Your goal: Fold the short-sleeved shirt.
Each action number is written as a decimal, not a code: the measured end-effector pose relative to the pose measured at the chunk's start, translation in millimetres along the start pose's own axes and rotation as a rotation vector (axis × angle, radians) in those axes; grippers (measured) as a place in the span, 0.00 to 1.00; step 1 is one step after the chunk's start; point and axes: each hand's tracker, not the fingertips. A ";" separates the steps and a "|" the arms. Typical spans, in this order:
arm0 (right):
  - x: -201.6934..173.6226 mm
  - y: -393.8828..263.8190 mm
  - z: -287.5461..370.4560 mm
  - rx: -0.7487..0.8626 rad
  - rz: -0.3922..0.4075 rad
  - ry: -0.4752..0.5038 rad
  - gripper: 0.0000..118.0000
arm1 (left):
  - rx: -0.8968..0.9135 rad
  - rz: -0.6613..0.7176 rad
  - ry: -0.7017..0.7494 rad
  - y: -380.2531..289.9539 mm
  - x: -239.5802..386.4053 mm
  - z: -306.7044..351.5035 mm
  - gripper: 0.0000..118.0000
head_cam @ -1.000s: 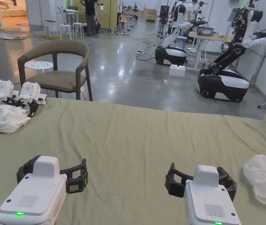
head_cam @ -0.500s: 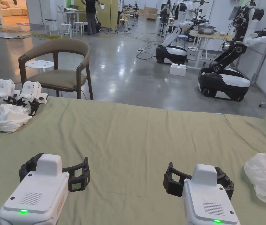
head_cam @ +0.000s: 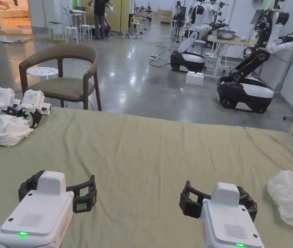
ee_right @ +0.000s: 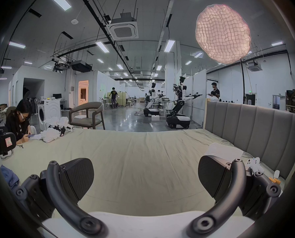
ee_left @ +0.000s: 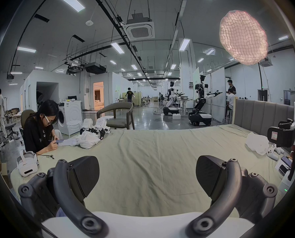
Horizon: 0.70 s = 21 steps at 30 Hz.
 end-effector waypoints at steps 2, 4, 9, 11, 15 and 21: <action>-0.2 0.9 0.0 -0.006 -0.001 0.002 1.00 | -0.002 0.001 -0.003 0.3 0.4 -0.1 0.96; 0.0 2.2 -1.0 -0.019 -0.007 0.003 1.00 | -0.001 -0.001 -0.005 0.9 0.8 -0.2 0.96; 1.6 3.9 -1.8 -0.040 -0.032 0.005 1.00 | 0.004 0.002 -0.006 3.1 -0.3 0.1 0.96; 2.4 4.1 -2.2 -0.048 -0.049 0.009 1.00 | 0.003 0.004 -0.004 3.9 -1.1 0.1 0.96; 5.3 4.8 -2.4 -0.064 -0.130 0.019 1.00 | 0.000 0.010 -0.009 4.2 -2.2 0.4 0.96; 7.5 4.9 -4.4 -0.101 -0.198 0.037 1.00 | -0.007 0.010 -0.008 1.9 -3.3 1.0 0.96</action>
